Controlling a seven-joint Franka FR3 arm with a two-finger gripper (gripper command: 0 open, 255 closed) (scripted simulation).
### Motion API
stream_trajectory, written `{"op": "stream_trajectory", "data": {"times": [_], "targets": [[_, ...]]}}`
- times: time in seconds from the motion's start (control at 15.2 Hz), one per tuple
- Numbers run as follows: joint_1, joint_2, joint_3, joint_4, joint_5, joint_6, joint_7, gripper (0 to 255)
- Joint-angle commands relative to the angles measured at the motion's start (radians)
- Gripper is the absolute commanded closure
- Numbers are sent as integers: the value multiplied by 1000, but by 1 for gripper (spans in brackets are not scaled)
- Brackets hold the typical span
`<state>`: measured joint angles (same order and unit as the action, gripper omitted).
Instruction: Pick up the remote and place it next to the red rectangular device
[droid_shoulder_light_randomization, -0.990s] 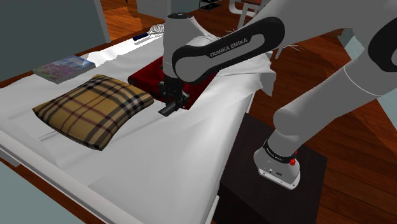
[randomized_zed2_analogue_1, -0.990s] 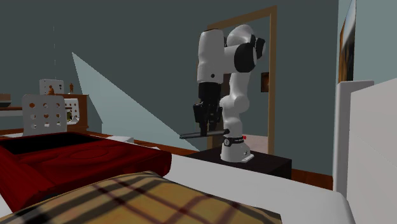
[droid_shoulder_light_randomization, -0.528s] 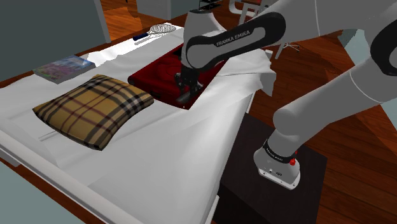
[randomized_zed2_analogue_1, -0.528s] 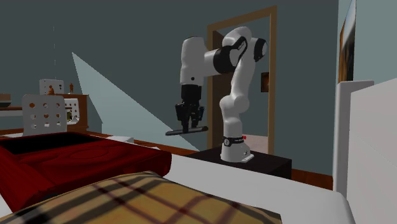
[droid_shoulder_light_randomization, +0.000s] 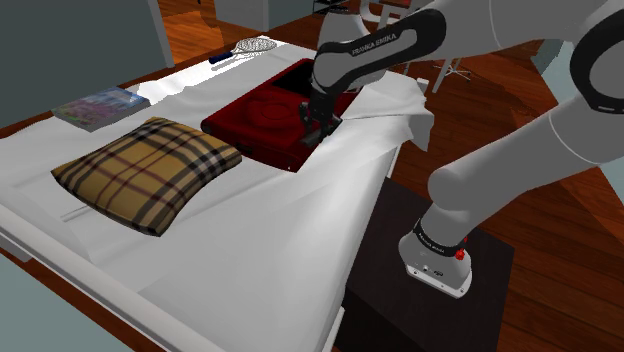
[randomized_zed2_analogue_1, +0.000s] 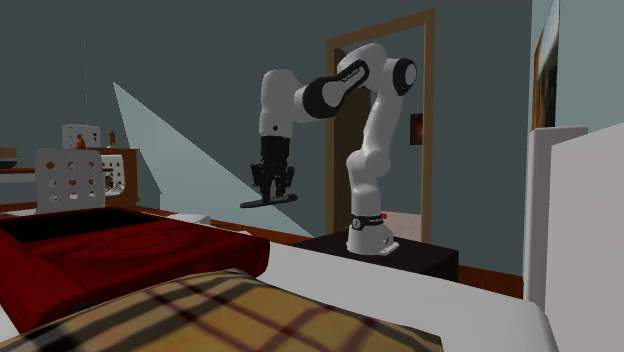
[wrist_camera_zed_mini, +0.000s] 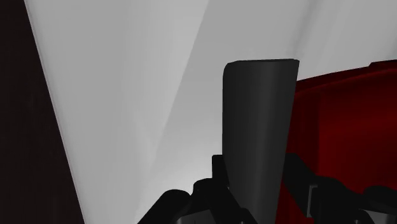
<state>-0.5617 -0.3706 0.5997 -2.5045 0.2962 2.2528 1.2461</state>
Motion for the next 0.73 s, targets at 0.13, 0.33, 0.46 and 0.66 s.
{"op": "stream_trajectory", "data": {"times": [0.13,0.33,0.46,0.66], "targets": [[-54,36,-68,12,-37,9,-97,255],[-94,66,-115,30,-64,10,-164,255],[-121,90,-144,48,-83,11,-205,255],[-161,134,-186,83,-113,10,-265,255]]}}
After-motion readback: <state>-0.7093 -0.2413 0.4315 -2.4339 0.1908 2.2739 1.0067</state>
